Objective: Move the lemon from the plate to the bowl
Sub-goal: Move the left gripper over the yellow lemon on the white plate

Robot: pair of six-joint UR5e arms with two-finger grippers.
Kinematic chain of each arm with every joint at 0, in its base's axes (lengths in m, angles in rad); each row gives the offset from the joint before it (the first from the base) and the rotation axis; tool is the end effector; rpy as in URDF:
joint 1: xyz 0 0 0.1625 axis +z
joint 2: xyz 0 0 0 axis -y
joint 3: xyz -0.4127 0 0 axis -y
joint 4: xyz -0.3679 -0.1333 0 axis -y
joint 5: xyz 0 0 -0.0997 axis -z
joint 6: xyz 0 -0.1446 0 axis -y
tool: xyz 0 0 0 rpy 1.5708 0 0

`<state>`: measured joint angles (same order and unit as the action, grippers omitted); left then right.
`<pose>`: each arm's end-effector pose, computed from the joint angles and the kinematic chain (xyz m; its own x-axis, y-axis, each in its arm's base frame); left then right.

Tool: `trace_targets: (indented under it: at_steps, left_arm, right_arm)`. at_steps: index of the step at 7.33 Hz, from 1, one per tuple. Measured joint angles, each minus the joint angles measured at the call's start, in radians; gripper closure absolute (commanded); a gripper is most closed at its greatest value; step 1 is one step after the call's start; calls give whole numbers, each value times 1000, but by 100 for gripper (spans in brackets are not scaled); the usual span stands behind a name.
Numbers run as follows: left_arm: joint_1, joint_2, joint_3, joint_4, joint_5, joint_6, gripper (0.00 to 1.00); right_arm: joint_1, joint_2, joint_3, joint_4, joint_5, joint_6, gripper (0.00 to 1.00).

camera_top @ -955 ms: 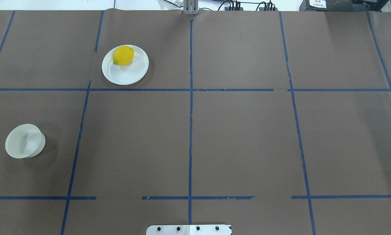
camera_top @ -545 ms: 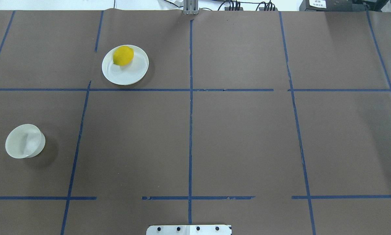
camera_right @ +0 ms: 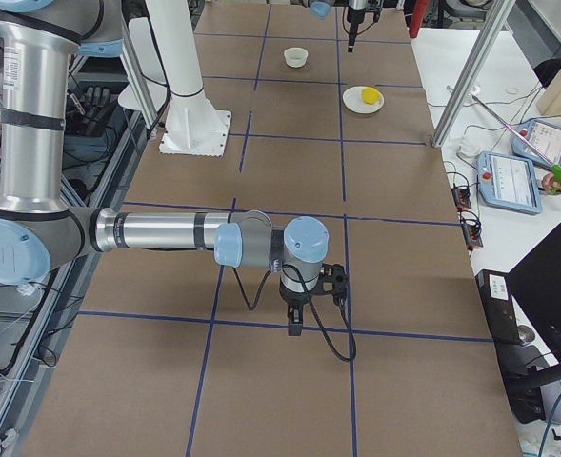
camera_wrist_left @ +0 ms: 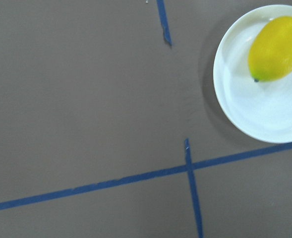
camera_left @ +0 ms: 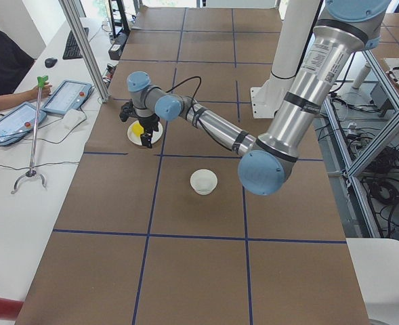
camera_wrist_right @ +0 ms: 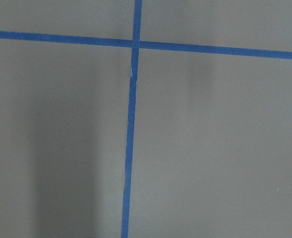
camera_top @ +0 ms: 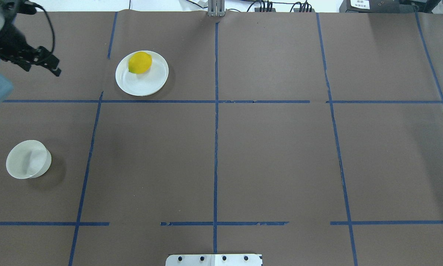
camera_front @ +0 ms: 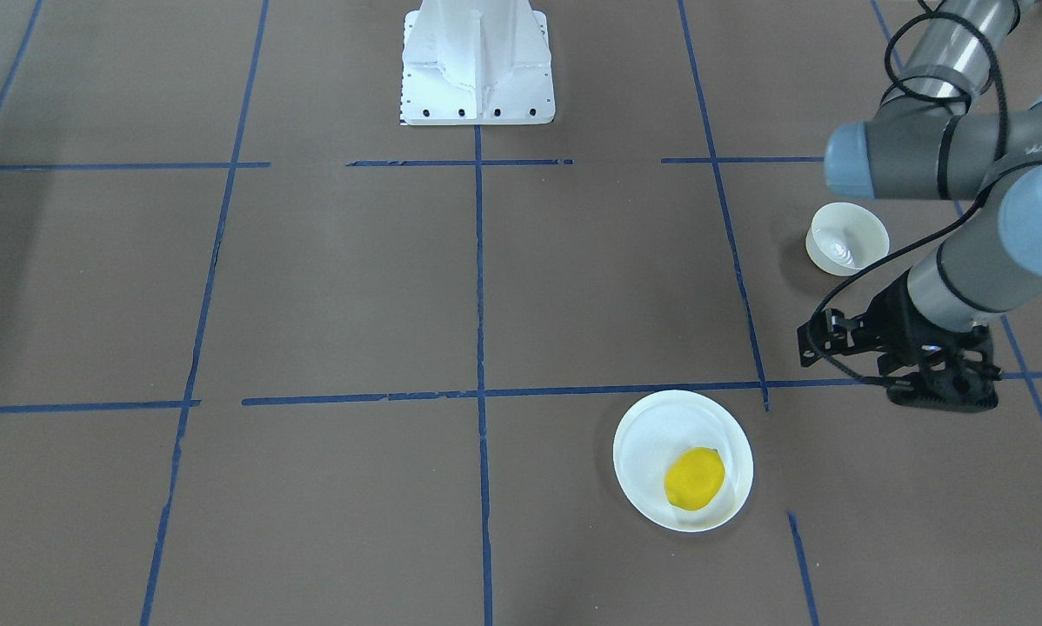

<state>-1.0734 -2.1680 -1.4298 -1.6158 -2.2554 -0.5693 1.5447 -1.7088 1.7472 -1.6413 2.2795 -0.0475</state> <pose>0.2989 -0.6383 0.3920 0.6769 0.1208 -0.7261 -0.0636 0.9924 0.1058 0.0286 -0.4079 0.6701 0.7574 -0.0464 0.6513 0.0621 0.9981 -0.0012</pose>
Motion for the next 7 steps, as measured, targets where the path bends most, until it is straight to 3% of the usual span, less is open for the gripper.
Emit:
trace_targets:
  at_steps: [3, 7]
  left_arm:
    - [61, -258, 353, -159, 19, -135, 0]
    - [125, -314, 514, -326, 67, -197, 0]
  right_arm:
    - [0, 0, 0, 0, 0, 0, 0]
    - [0, 0, 0, 0, 0, 0, 0]
